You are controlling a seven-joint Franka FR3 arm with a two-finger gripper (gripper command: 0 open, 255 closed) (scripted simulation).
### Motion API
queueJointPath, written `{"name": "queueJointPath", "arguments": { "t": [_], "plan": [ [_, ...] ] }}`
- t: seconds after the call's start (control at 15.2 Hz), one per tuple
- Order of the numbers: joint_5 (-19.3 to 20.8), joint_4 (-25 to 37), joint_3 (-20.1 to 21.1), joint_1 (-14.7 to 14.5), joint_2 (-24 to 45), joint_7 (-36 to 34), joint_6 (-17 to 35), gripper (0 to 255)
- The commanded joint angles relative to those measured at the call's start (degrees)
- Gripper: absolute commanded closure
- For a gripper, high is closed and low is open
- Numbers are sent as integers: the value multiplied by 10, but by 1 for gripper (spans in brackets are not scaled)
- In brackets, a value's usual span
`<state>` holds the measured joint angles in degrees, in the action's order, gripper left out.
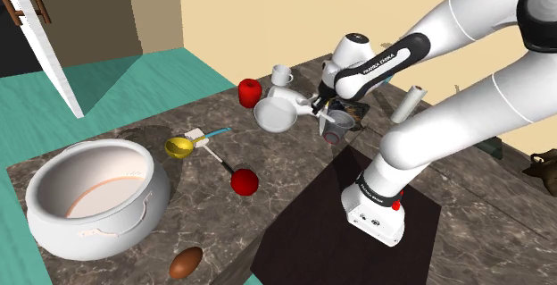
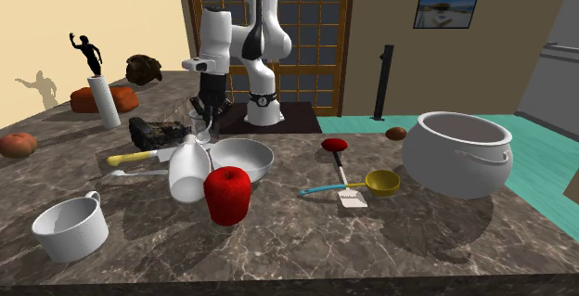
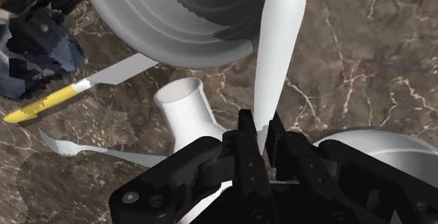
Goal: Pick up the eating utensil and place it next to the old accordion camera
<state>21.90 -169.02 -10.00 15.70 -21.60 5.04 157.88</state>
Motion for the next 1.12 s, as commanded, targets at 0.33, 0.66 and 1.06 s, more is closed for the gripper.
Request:
{"name": "queueJointPath", "arguments": {
  "t": [0.33,0.66,1.06],
  "plan": [
    [46,-7,19,35,86,-39,88,255],
    [52,-3,38,38,63,-66,43,0],
    [3,37,103,8,-40,-137,-215,0]
  ]
}}
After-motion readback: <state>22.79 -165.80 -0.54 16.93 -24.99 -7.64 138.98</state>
